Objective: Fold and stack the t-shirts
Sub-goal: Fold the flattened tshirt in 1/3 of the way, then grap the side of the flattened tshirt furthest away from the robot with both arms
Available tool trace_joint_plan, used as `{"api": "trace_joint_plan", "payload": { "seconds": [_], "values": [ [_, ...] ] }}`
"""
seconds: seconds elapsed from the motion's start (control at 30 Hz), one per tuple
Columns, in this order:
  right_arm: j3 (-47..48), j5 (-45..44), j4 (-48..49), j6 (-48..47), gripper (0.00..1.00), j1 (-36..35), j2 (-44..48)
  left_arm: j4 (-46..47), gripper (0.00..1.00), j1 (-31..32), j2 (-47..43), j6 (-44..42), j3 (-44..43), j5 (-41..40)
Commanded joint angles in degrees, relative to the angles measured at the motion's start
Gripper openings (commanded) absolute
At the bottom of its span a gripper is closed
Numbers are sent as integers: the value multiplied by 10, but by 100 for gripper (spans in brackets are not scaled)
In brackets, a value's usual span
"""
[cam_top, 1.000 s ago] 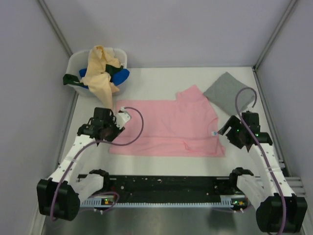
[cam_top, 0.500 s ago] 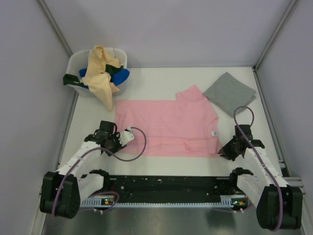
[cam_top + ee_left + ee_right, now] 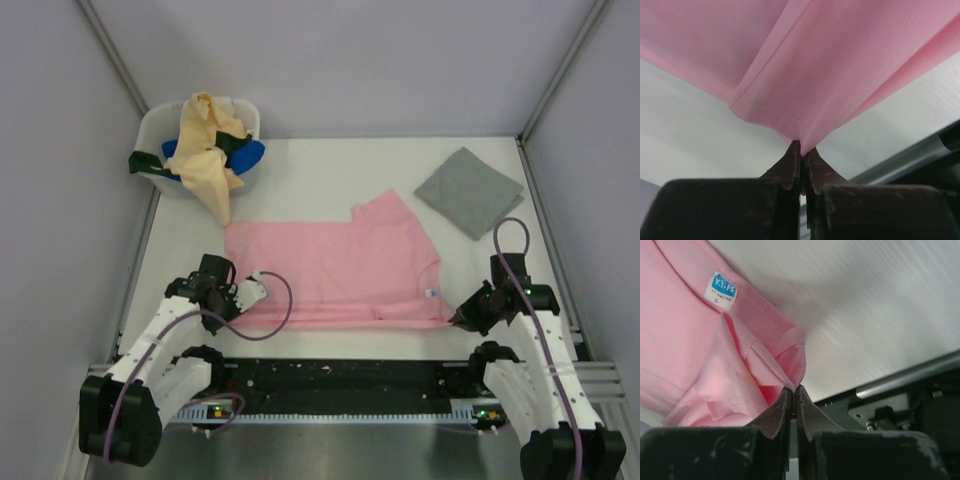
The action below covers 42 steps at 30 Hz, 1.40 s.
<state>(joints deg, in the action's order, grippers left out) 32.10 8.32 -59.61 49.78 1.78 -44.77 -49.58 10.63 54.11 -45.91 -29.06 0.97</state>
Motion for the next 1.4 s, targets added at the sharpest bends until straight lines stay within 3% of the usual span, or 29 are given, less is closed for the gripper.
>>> {"api": "trace_joint_plan", "payload": {
  "seconds": [0.0, 0.1, 0.17, 0.23, 0.27, 0.3, 0.33, 0.37, 0.4, 0.43, 0.47, 0.57, 0.7, 0.8, 0.97, 1.23, 1.37],
  "values": [
    [36, -8, -164, 35, 0, 6, 73, -112, 0, -2, -19, 15, -12, -69],
    [64, -1, -200, 52, 0, 6, 85, -139, 7, -1, -14, 12, -31, -70],
    [76, -8, -206, 51, 0, 6, 79, -173, 27, -1, -9, 0, -56, -42],
    [85, -16, -205, 50, 23, 6, 72, -203, 49, -1, -7, -17, -84, 12],
    [92, -20, -203, 49, 52, 6, 65, -205, 51, -1, -7, -21, -96, 17],
    [103, -21, -194, 46, 69, 6, 61, -199, 58, -1, -6, -23, -106, 19],
    [114, -17, -182, 41, 79, 6, 56, -190, 61, -2, -2, -20, -118, 17],
    [127, -9, -158, 31, 81, 6, 51, -171, 65, -3, 5, -12, -129, 13],
    [140, 7, -115, 16, 84, 6, 45, -149, 68, -4, 13, -2, -141, 9],
    [148, 27, -67, 2, 96, 6, 39, -125, 70, -8, 23, 8, -155, 8],
    [155, 51, -7, -13, 99, 5, 31, -94, 71, -12, 39, 24, -167, 8],
    [187, 65, 149, -80, 97, -3, -28, -7, 66, -35, 107, 85, -222, 18],
    [283, 12, 225, -212, 87, -56, -199, 38, 51, -90, 228, 160, -332, 92],
    [381, -2, 218, -300, 79, -99, -349, 24, 54, -131, 315, 173, -420, 160],
    [545, -14, 193, -346, 73, -117, -562, 27, 58, -138, 419, 199, -485, 151],
    [743, -80, 152, -418, 70, -173, -810, 66, 58, -129, 504, 174, -501, 136],
    [796, -124, 132, -425, 68, -178, -869, 76, 58, -126, 536, 148, -514, 115]
  ]
}}
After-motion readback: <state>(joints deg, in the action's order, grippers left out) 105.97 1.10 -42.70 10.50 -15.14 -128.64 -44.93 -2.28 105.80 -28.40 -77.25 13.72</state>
